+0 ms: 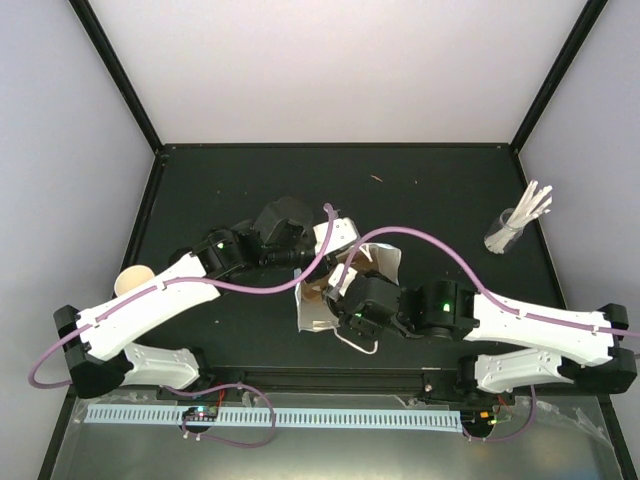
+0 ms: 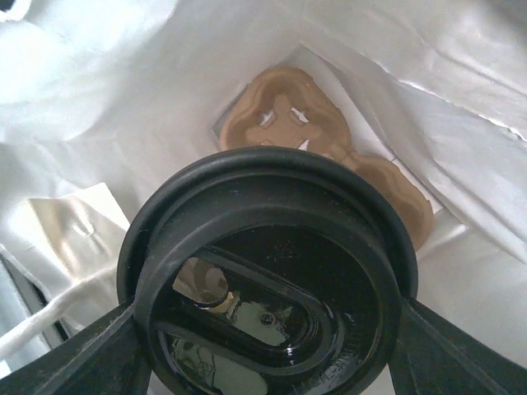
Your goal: Pack the takeout coffee
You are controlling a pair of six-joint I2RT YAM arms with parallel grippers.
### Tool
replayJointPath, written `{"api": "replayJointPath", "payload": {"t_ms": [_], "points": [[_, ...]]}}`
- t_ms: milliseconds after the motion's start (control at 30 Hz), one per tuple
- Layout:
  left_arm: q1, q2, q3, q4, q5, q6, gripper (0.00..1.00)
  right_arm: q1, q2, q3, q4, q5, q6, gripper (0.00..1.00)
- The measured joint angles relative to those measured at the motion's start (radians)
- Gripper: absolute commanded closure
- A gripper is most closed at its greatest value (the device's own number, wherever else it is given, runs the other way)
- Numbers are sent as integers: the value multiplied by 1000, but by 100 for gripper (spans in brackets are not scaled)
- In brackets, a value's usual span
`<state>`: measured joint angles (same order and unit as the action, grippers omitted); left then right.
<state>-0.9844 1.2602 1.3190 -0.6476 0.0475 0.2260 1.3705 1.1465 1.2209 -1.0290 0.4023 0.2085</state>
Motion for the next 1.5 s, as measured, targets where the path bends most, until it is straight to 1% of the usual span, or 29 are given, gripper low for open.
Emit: {"api": "replayJointPath", "payload": {"t_ms": [133,300,433,600,867,1100,1200,1367,1500], "points": [[0,-38,-31,1,6,0,99,23,24,-14,6,31,-35,47],[-1,-98,-77,5,44,6,98,109,46,-41,18,96,-89,49],[-5,-143,-117,8,85,13,98,147,94,-43,23,137,-134,49],[-5,-196,-161,10,131,23,99,156,129,-43,29,166,-179,49],[-5,-258,-204,-14,185,50,98,192,154,-43,57,254,-247,49],[-6,-279,-215,-36,211,61,98,195,84,-88,134,274,-399,48],[-6,-279,-215,-42,219,62,99,195,66,-121,143,288,-460,51],[-6,-279,-215,-43,228,61,98,195,104,-137,147,296,-503,55],[-10,-279,-215,-42,237,56,98,197,148,-137,148,296,-506,55]]}}
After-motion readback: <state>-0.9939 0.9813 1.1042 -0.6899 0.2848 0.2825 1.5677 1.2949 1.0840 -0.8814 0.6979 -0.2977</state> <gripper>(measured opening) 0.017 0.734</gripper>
